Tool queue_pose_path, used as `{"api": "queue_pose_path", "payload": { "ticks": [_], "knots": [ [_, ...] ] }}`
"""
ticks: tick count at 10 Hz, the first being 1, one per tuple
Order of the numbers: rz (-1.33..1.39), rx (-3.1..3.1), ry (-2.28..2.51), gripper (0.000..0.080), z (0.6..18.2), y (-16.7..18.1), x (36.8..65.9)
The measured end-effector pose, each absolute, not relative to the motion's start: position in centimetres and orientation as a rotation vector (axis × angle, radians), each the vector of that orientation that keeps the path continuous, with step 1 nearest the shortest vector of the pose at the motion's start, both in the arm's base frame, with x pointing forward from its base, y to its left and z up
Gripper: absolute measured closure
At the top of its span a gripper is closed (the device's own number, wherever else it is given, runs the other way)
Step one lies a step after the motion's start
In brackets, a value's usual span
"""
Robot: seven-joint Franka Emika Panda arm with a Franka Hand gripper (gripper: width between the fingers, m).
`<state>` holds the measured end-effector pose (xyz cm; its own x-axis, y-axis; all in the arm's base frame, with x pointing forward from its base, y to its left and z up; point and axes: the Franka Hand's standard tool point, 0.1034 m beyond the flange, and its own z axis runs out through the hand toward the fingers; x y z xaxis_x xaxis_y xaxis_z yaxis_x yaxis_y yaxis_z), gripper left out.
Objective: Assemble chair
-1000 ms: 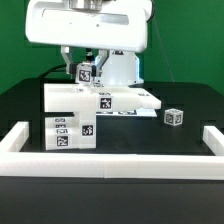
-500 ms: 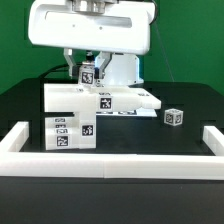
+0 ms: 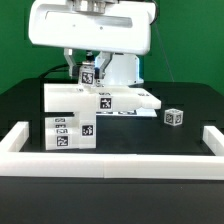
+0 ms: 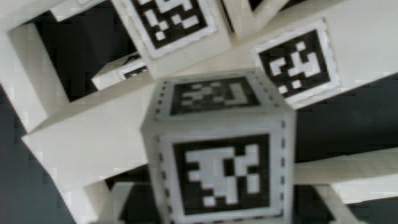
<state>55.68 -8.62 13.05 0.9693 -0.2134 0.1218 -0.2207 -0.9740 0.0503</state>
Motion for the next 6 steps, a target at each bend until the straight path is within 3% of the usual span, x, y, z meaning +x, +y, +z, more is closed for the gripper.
{"api": "queue_pose_path", "payload": {
  "ticks": [6],
  "knots": [
    [0.200, 3.045, -0.326, 0.0509, 13.07, -9.33, 55.83]
  ]
}}
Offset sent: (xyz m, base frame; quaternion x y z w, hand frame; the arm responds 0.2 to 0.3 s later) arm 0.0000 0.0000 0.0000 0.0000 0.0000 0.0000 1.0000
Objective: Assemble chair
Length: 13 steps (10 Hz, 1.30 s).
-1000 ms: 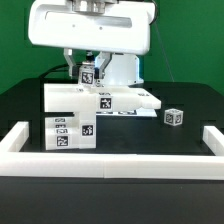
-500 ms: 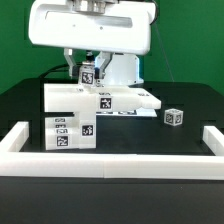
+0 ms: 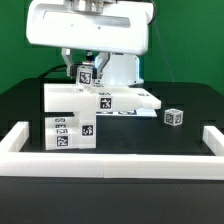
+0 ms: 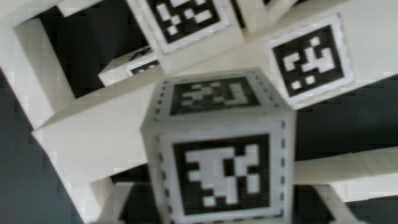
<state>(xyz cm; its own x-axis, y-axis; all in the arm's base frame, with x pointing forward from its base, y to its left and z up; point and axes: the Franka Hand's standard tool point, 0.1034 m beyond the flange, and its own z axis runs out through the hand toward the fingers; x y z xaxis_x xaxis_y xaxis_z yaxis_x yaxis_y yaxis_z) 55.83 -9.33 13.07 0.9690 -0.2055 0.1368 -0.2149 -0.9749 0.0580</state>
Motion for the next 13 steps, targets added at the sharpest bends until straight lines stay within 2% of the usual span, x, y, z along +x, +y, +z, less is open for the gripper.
{"api": "queue_pose_path", "payload": {
  "ticks": [6, 13],
  "knots": [
    [0.212, 3.042, -0.353, 0.0509, 12.75, -8.58, 55.94],
    [0.237, 3.026, -0.357, 0.0509, 12.54, -9.29, 55.69]
  ]
}}
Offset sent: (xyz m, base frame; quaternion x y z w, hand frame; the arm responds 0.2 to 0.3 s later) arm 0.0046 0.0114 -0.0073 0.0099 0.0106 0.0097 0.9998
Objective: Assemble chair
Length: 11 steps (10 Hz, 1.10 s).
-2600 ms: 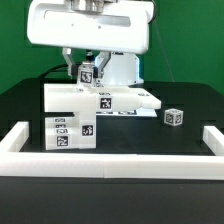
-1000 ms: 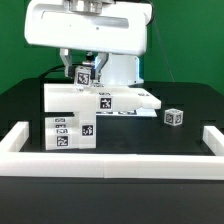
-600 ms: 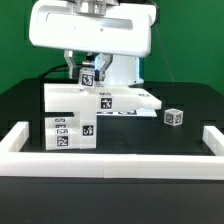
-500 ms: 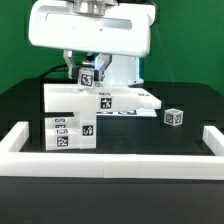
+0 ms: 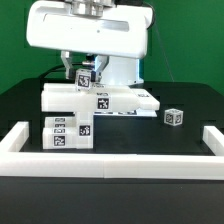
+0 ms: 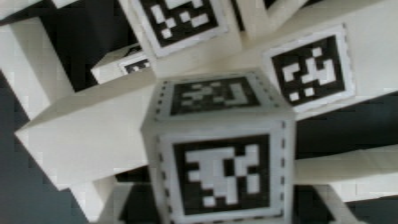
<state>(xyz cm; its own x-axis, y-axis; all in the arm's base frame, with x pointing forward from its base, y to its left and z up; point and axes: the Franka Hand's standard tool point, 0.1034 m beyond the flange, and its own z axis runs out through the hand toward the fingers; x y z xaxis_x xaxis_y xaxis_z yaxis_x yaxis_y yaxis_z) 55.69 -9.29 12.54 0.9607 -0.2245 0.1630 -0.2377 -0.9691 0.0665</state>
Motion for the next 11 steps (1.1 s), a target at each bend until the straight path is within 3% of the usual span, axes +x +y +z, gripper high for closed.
{"api": "queue_pose_path", "payload": {
  "ticks": [5, 6, 7, 8, 9, 11],
  "knots": [
    [0.245, 3.020, -0.363, 0.0509, 12.50, -9.50, 55.63],
    [0.245, 3.020, -0.363, 0.0449, 12.50, -9.51, 55.63],
    [0.245, 3.020, -0.364, 0.0313, 12.50, -9.51, 55.63],
    [0.245, 3.020, -0.364, 0.0313, 12.50, -9.51, 55.63],
    [0.245, 3.020, -0.364, 0.0179, 12.50, -9.51, 55.63],
    [0.245, 3.020, -0.364, 0.0152, 12.50, -9.51, 55.63]
  ]
}}
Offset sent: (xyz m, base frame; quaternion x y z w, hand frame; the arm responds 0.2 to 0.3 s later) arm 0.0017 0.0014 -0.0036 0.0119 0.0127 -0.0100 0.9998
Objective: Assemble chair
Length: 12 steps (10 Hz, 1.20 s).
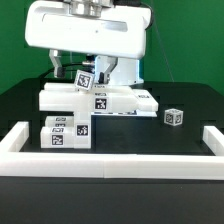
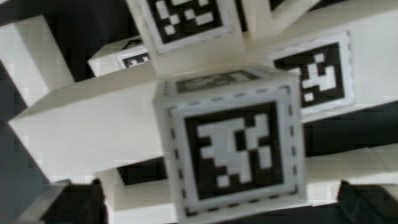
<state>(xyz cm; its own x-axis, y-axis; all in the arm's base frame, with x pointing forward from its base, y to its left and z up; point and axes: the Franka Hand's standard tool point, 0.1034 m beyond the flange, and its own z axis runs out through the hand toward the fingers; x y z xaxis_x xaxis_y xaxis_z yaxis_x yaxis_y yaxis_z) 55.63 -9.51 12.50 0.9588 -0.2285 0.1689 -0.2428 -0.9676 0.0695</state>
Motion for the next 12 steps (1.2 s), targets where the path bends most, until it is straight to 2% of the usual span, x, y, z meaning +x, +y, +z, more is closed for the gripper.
{"api": "queue_pose_path", "payload": {
  "ticks": [6, 8, 10, 12],
  "knots": [
    [0.239, 3.035, -0.376, 0.0150, 12.9, -9.2, 55.6],
    [0.092, 3.112, -0.475, 0.0150, 13.9, -8.3, 54.3],
    [-0.188, 3.194, -0.568, 0.0150, 15.9, -8.8, 53.6],
    [-0.149, 3.182, -0.565, 0.0150, 15.7, -9.2, 54.3]
  ]
}}
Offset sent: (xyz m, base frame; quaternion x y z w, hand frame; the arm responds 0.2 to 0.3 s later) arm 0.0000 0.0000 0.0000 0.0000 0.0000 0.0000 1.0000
